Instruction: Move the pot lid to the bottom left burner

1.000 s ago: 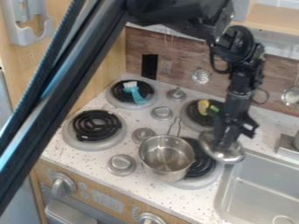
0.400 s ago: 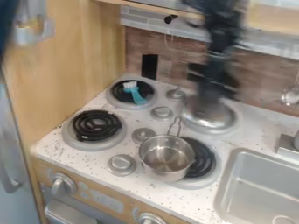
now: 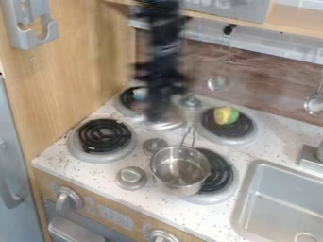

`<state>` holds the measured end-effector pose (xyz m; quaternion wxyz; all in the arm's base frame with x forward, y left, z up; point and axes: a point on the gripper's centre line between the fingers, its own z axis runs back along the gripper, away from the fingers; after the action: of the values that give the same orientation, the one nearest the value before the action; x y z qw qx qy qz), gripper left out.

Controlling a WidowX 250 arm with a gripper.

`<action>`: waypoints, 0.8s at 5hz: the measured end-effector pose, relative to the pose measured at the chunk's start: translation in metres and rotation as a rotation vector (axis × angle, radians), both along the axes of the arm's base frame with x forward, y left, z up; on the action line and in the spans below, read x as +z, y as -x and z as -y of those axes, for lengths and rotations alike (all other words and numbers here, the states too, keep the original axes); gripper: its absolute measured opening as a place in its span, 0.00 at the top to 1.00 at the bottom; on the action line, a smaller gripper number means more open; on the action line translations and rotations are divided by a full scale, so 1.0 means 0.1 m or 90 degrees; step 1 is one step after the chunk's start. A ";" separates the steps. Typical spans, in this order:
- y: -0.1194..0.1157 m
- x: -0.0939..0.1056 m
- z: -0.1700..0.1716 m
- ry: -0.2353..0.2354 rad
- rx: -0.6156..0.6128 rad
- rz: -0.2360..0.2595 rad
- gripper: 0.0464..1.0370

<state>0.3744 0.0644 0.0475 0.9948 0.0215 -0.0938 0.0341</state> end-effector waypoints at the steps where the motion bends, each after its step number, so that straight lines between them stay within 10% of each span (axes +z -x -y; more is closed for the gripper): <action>1: 0.09 -0.07 -0.32 -0.010 0.038 0.006 0.81; 4: -0.07 -0.71 -0.71 -0.022 0.060 -0.082 0.81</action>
<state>0.3812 0.1358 -0.0232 0.9955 0.0455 -0.0289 0.0777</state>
